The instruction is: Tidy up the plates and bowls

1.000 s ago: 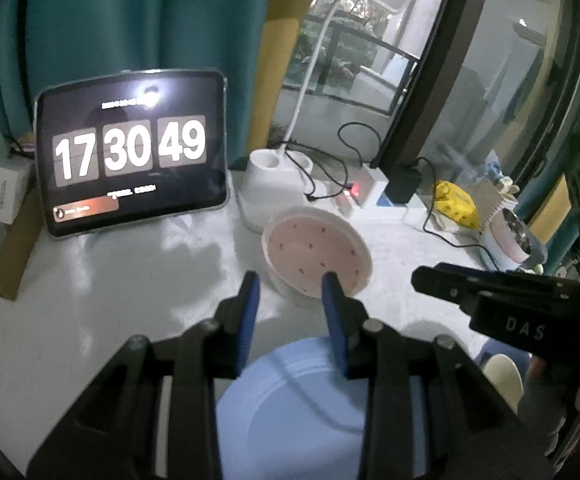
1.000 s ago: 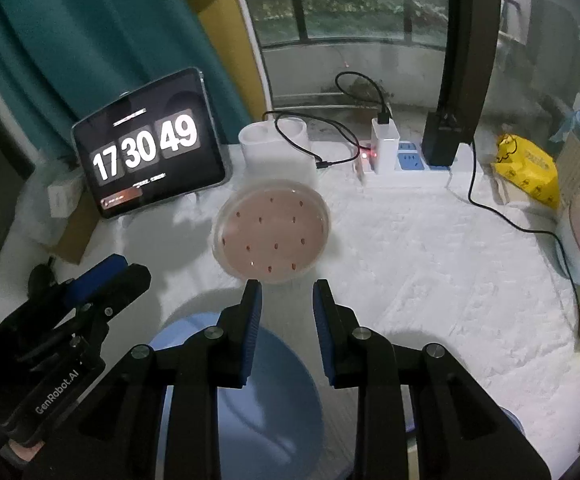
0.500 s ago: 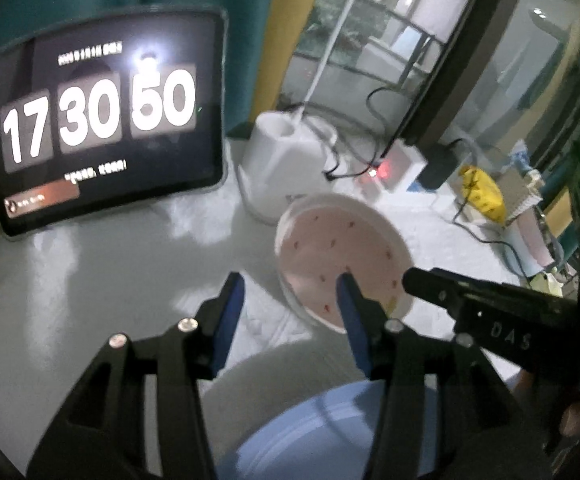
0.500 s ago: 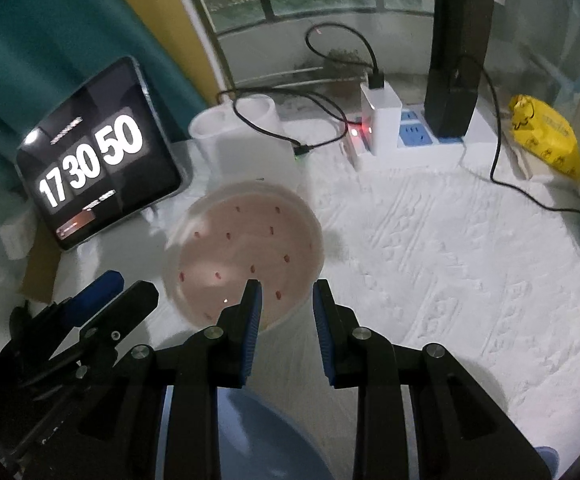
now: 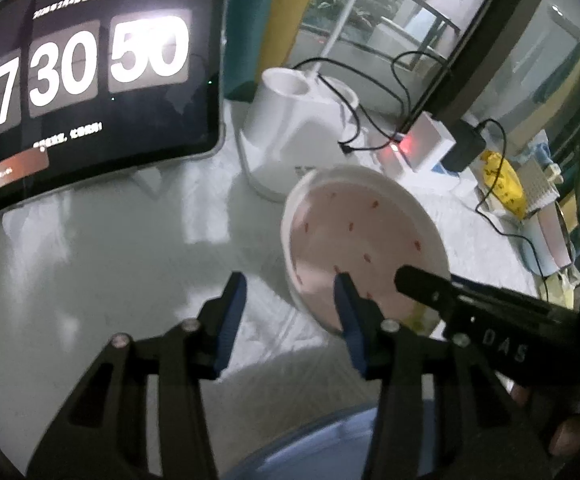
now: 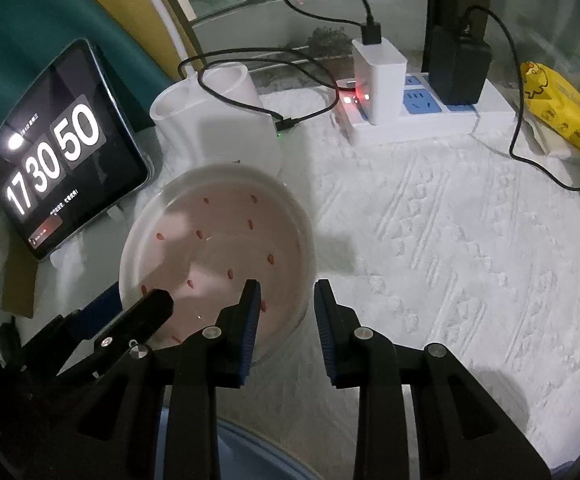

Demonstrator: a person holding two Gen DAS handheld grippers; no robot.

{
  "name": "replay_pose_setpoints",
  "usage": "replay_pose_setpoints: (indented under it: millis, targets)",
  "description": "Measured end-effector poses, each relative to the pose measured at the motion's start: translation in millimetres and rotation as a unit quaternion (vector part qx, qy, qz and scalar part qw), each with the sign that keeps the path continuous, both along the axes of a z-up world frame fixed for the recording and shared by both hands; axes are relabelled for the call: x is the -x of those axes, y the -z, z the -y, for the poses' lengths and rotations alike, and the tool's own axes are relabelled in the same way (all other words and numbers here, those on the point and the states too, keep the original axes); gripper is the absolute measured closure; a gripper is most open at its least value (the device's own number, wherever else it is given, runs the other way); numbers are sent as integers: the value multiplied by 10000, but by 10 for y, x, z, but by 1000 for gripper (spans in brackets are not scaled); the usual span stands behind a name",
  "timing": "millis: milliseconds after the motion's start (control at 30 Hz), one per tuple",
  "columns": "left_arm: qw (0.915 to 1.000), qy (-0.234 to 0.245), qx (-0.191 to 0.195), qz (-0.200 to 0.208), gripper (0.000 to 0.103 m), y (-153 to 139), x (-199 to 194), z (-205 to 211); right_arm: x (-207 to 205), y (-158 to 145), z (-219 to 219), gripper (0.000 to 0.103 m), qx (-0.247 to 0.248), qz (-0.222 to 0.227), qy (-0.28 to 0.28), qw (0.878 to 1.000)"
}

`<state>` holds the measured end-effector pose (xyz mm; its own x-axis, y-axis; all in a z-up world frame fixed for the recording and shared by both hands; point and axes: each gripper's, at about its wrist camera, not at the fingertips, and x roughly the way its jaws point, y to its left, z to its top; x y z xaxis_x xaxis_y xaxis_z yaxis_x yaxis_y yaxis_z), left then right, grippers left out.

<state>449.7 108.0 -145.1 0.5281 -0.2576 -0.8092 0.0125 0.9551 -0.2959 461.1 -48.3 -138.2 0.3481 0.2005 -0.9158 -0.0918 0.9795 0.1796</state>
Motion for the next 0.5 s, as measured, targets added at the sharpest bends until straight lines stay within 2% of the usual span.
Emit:
replay_pose_setpoints:
  millis: [133,200,267,500]
  targets:
    - [10000,-8,0,60,65,-3,5,1,31,68,-75,74,111,12,-73,9999]
    - [10000,28,-17,76,74,5,-6,34,43,59,-99,79,200,85,-78,9997]
    - [9999,146,3,52,77,30,-3,77,47,46,-99,82,213,141,-80,9996]
    - [9998,111,-125,132,79,37,20,86,109,1,-118,83,267,232,-127,9993]
